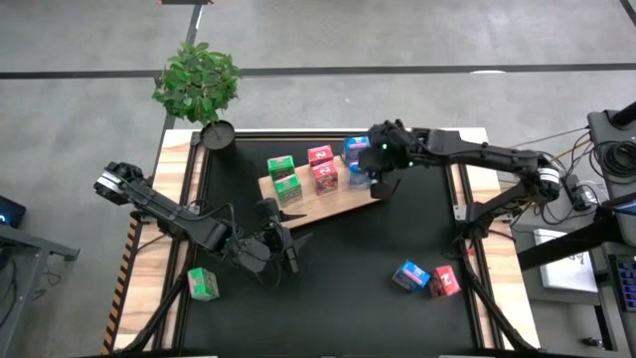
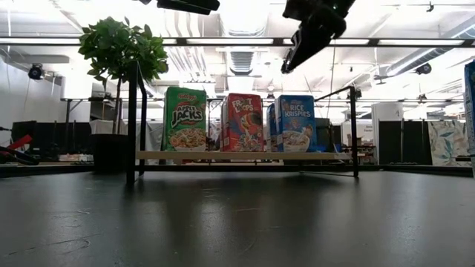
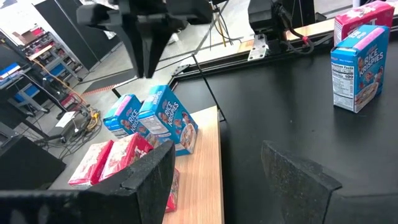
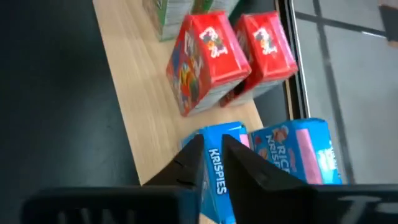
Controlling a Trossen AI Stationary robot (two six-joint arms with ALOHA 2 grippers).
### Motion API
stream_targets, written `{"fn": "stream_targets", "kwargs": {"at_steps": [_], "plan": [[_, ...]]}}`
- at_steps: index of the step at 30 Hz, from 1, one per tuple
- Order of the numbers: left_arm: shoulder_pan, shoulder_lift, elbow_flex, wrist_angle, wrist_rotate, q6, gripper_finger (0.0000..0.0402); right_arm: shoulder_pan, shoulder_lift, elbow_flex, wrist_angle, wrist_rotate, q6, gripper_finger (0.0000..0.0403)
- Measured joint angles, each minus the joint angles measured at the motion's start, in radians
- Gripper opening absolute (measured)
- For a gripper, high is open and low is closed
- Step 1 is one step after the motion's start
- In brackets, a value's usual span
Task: Stack cereal on shelf
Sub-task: Align the left blue cereal box with the other blue cereal box on the shelf
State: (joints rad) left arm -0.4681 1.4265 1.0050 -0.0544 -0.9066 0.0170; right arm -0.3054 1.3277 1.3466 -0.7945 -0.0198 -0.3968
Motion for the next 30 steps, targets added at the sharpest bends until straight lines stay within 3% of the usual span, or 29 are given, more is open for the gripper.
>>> {"fn": "stream_targets", "kwargs": {"at_steps": [9,15,23,30], "plan": [[-0.001,0.0,0.0,-0.009,0.0,0.0,0.0223,-0.072,0.007,-0.019,-0.014,-0.067,-0.081,0.0203],[-0.001,0.0,0.0,-0.01,0.001,0.0,0.0223,-0.083,0.036,-0.038,0.001,-0.059,-0.1,0.0258],[-0.001,0.0,0.0,-0.01,0.001,0.0,0.0223,-0.112,0.102,-0.039,0.004,-0.058,-0.103,0.0265],[-0.001,0.0,0.0,-0.01,0.001,0.0,0.0223,-0.114,0.113,-0.04,-0.004,-0.058,-0.115,0.0222]]}}
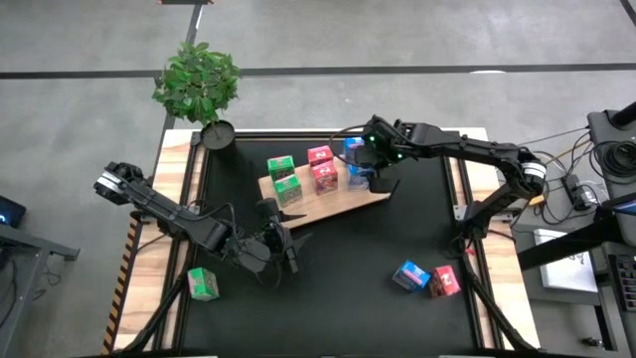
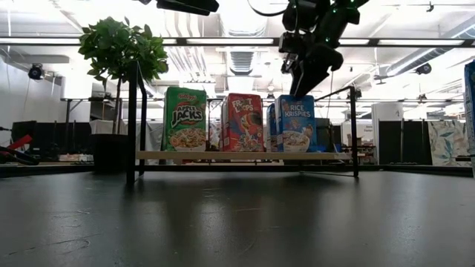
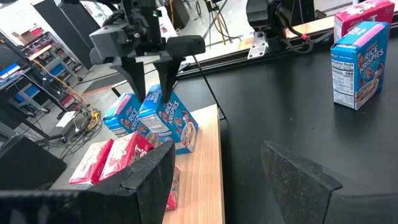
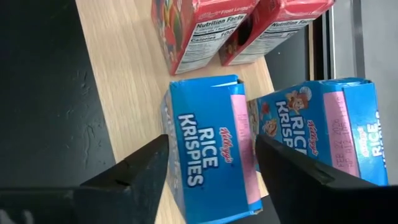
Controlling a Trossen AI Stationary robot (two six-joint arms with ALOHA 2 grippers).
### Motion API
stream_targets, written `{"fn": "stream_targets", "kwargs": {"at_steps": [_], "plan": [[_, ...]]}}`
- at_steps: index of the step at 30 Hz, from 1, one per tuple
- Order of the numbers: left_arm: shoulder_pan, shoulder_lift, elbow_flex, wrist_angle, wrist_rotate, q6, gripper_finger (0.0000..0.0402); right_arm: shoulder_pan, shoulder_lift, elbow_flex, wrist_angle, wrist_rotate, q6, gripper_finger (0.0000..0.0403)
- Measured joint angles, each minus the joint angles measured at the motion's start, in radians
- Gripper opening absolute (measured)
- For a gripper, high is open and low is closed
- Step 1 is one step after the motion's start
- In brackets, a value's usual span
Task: Stack cereal on shelf
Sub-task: Align the left blue cereal box with the other blue cereal box on the shelf
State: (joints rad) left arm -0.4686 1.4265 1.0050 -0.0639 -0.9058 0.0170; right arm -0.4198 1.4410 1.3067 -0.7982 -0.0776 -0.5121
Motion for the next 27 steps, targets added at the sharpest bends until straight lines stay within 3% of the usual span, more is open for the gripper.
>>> {"fn": "stream_targets", "kwargs": {"at_steps": [10,27], "plan": [[0.0,0.0,0.0,0.0,0.0,-0.003,0.0223,0.0,0.0,0.0,-0.011,0.0,0.003,0.0159],[0.0,0.0,0.0,0.0,0.0,-0.008,0.0223,-0.014,0.0,0.028,-0.005,0.026,-0.068,0.0148]]}}
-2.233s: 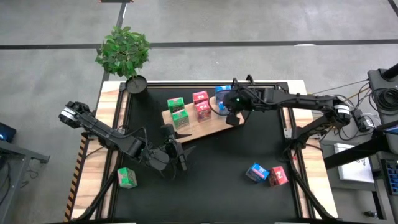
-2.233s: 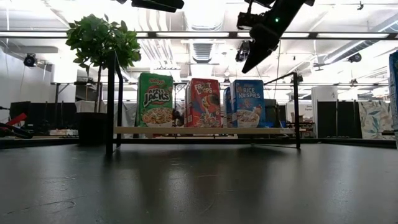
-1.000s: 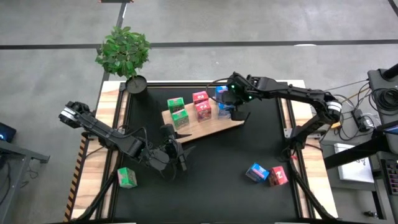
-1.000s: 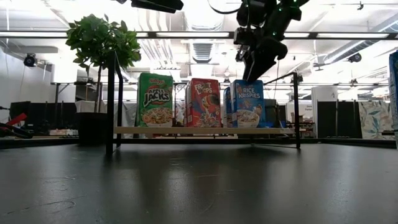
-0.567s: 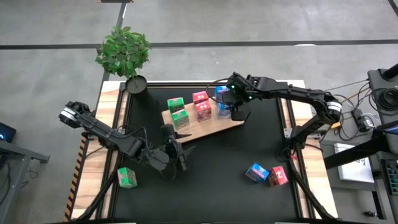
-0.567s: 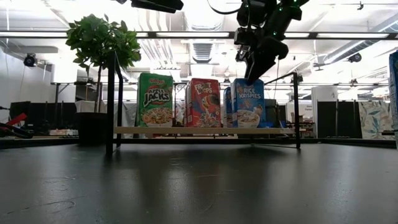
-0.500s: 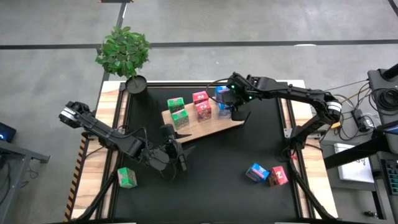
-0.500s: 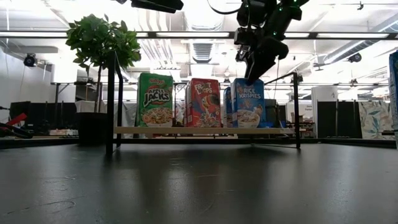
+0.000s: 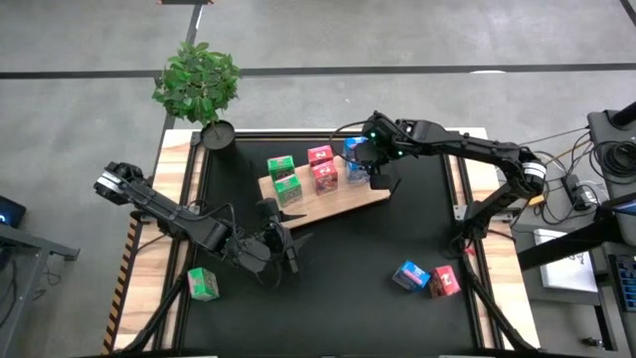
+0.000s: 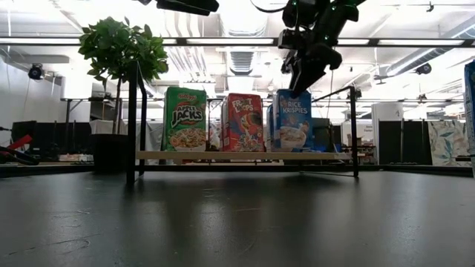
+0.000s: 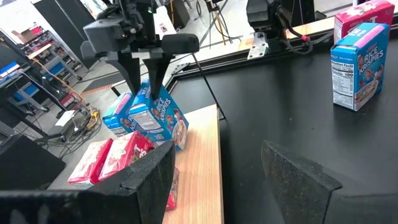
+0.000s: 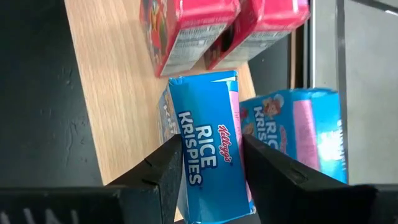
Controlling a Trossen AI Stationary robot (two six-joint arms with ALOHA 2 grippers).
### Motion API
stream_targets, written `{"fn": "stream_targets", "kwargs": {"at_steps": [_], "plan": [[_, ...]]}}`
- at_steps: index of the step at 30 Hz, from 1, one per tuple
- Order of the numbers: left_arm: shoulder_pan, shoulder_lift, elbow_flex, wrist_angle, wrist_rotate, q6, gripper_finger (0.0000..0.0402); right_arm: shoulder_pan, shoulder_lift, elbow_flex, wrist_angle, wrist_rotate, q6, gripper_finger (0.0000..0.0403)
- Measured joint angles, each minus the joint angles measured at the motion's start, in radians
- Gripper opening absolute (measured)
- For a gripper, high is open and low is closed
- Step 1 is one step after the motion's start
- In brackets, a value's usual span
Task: Stack cereal on shelf
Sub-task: Align the left blue cereal box with the other blue cereal box on the shelf
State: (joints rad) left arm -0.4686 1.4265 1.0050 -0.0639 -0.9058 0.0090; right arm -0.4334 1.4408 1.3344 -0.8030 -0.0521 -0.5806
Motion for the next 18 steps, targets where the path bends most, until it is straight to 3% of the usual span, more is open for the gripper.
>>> {"fn": "stream_targets", "kwargs": {"at_steps": [18], "plan": [[0.0,0.0,0.0,0.003,0.0,0.0,0.0223,-0.026,0.001,-0.035,0.042,-0.01,-0.022,0.0153]]}}
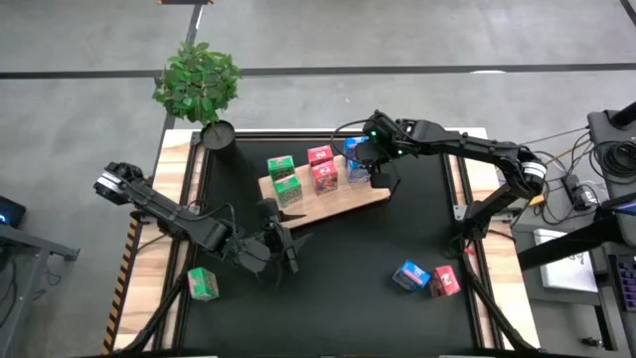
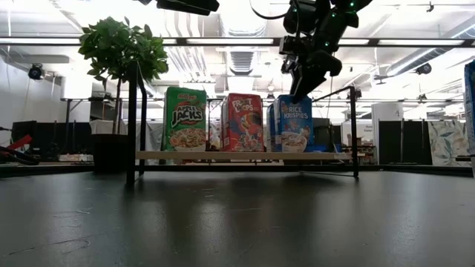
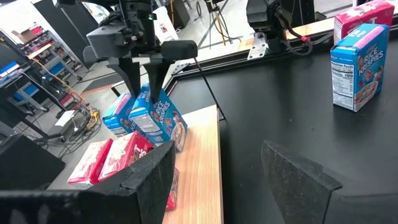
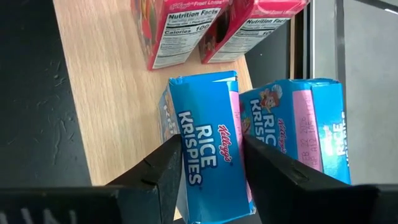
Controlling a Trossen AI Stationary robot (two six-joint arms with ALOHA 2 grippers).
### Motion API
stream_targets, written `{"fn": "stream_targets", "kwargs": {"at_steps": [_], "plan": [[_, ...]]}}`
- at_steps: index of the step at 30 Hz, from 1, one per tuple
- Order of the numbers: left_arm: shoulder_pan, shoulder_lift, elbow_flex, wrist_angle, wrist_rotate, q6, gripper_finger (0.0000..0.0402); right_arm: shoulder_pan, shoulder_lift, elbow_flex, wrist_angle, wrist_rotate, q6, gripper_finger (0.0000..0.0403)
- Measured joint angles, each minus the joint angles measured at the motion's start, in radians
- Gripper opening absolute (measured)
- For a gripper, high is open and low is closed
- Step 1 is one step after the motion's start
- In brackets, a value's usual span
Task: Stack cereal on shelf
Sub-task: Align the left blue cereal box with the other blue cereal box on the shelf
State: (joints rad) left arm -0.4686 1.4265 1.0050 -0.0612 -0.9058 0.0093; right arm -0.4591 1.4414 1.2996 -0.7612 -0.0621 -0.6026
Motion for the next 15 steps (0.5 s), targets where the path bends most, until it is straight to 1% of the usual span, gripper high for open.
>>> {"fn": "stream_targets", "kwargs": {"at_steps": [10,15], "plan": [[0.0,0.0,0.0,0.0,0.0,0.0,0.0223,0.0,0.0,-0.001,0.019,0.01,0.012,0.02],[0.0,0.0,0.0,0.0,0.0,0.0,0.0223,0.0,-0.005,0.001,0.011,0.01,0.027,0.0208]]}}
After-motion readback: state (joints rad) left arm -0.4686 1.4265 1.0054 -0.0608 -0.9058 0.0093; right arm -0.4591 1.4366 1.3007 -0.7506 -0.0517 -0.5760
